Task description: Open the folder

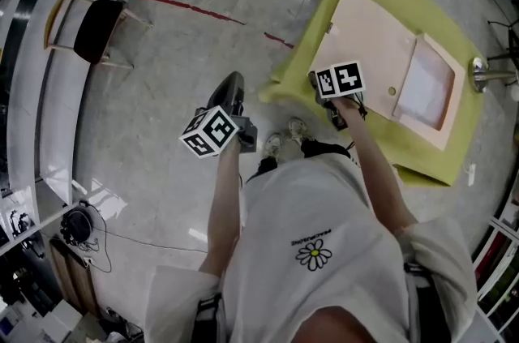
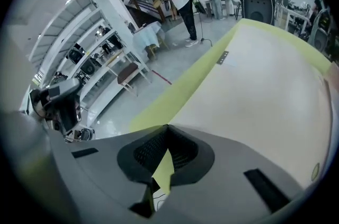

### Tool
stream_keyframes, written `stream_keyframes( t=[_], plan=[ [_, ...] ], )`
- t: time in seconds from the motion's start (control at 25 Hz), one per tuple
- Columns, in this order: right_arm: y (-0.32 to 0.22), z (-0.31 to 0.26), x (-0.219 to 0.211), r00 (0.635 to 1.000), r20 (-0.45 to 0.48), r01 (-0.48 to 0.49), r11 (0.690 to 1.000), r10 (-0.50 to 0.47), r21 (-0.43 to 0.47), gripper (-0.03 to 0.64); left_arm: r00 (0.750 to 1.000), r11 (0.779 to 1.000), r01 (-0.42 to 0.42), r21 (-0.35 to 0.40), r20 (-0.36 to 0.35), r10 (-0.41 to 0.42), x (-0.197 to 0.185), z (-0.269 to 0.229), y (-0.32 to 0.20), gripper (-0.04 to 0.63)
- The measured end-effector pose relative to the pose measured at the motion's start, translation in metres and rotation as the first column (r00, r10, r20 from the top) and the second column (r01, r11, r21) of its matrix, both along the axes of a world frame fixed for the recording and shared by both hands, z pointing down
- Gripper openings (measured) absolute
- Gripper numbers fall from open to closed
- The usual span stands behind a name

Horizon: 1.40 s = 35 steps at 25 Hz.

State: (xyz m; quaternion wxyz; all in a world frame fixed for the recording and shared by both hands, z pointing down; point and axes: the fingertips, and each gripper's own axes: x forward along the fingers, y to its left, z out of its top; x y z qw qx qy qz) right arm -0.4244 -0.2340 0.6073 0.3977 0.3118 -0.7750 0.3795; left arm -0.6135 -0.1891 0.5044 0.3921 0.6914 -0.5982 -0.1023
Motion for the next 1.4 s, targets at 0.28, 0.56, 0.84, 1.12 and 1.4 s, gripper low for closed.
stream_keyframes(
  t=[0.28,0.56,0.84,1.12,1.4],
  plan=[
    [-0.002,0.0,0.0,1.0,0.003,-0.027,0.999,0.026,0.038,0.009,0.992,0.99,-0.107,0.09,0.07,0.101,0.027,-0.033,-0.029,0.014],
    [-0.013,-0.039,0.011,0.999,0.043,-0.001,0.982,-0.007,0.187,0.009,0.963,0.948,-0.259,0.183,0.119,0.24,0.079,-0.075,-0.064,0.014],
    [-0.044,-0.135,0.074,0.984,0.137,-0.16,0.892,0.112,0.423,0.009,0.927,0.882,-0.373,0.289,0.161,0.339,0.141,-0.126,-0.083,0.014],
    [-0.028,-0.244,0.145,0.943,0.221,-0.331,0.668,0.247,0.666,0.009,0.864,0.782,-0.479,0.398,0.368,0.342,0.187,-0.192,-0.07,0.014],
    [0.026,-0.303,0.218,0.868,0.3,-0.457,0.4,0.395,0.794,0.009,0.824,0.688,-0.509,0.517,0.524,0.216,0.241,-0.245,-0.051,0.014]
  ],
)
